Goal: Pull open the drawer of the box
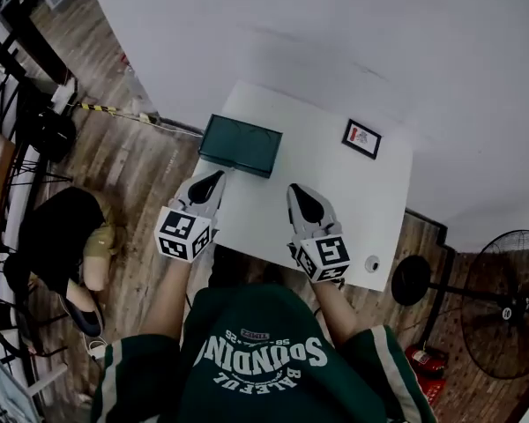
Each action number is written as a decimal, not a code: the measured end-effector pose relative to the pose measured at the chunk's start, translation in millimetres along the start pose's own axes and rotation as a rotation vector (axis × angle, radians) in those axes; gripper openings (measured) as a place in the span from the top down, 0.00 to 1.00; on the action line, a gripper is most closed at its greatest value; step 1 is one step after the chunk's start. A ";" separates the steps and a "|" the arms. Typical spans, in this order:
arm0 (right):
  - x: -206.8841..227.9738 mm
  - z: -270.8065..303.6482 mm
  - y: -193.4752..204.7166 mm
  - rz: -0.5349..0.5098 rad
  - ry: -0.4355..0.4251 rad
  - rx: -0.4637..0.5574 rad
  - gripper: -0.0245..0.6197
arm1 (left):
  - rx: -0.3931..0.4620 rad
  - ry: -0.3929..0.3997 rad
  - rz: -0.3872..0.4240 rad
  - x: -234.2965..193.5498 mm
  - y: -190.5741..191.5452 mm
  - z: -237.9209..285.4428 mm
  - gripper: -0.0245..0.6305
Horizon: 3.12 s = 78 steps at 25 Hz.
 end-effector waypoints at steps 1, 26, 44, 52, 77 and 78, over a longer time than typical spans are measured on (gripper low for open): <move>-0.2 5.1 0.9 0.003 0.014 -0.002 0.96 | -0.014 0.013 -0.004 -6.6 2.9 6.1 0.88; -2.6 -14.1 59.7 0.089 0.249 -0.145 0.96 | -0.430 0.108 -0.414 -40.9 161.3 104.2 0.70; 15.1 -46.4 68.0 0.116 0.354 -0.158 0.96 | -0.521 0.022 -0.535 -55.5 197.2 144.8 0.76; 25.3 -45.1 66.6 0.098 0.325 -0.165 0.96 | -0.553 0.031 -0.543 -44.1 207.7 111.7 0.76; 43.0 -60.0 65.7 0.093 0.278 -0.147 0.96 | -0.565 0.009 -0.541 -26.1 216.5 57.1 0.76; 44.1 -60.1 65.2 0.092 0.277 -0.143 0.96 | -0.562 0.016 -0.537 -24.9 215.2 53.4 0.76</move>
Point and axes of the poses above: the fingertips, and each gripper's own axes: z forward along the fingers, x to its right, y out of its underside, the point moved 8 cm from there along -z, backward along the fingers, and after that the axes turned 6 degrees about z, right-handed, at the moved point
